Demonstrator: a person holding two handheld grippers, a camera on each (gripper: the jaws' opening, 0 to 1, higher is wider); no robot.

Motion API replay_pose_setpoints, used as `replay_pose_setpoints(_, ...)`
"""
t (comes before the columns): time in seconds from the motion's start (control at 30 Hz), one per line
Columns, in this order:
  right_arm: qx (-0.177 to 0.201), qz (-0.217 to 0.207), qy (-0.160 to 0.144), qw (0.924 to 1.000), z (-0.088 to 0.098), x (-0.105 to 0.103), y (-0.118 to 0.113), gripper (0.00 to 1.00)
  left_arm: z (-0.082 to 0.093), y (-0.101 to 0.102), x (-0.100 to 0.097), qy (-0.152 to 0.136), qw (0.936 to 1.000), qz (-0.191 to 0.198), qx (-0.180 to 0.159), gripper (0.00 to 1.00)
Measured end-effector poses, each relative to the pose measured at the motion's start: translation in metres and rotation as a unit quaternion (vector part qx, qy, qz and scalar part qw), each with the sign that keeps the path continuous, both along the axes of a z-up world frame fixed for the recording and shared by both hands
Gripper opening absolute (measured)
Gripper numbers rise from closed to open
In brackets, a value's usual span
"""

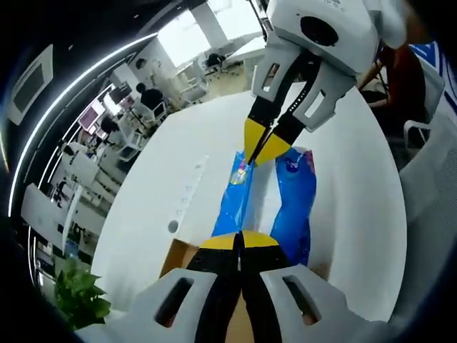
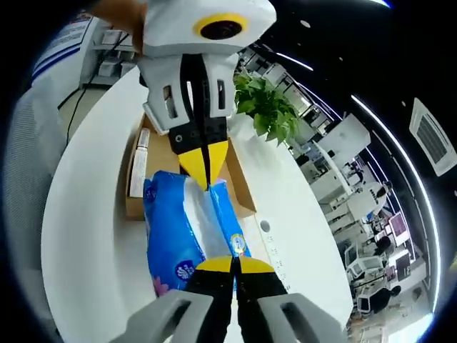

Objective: Operate the shoe box by opening the lid, removing the specified soft item, and placing it in the target area until the item is outside and the box remains undamaged.

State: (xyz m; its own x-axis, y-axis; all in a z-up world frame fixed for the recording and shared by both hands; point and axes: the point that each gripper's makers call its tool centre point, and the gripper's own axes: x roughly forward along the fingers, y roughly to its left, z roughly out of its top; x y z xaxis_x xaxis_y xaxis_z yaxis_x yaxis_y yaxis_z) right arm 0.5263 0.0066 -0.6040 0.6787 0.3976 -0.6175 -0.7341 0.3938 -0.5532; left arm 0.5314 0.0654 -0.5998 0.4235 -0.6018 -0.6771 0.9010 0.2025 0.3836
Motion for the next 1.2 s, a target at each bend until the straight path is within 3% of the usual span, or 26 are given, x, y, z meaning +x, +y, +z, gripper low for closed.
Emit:
replay_pose_setpoints(0.27,-0.002,-0.031,-0.029,0.9991,-0.001,-0.003,-0.039,0.00,-0.004,-0.042,-0.003,-0.006,0.9999,-0.001,-0.010,0.00)
replay_pose_setpoints(0.7,-0.008,-0.064,-0.047,0.9968,-0.011,-0.011,-0.097,0.00,-0.007,-0.097,-0.005,-0.020,0.9989,-0.037,-0.019,0.00)
replay_pose_setpoints(0.97,-0.023,-0.073,-0.052,0.9957,-0.021,-0.011,-0.125,0.00,-0.024,-0.129,-0.007,-0.009,0.9979,-0.062,-0.018,0.00)
replay_pose_setpoints(1.2,-0.040,-0.082,-0.044,0.9949,-0.042,-0.015,-0.144,0.00,-0.044,-0.147,-0.014,0.010,0.9968,-0.078,-0.016,0.00)
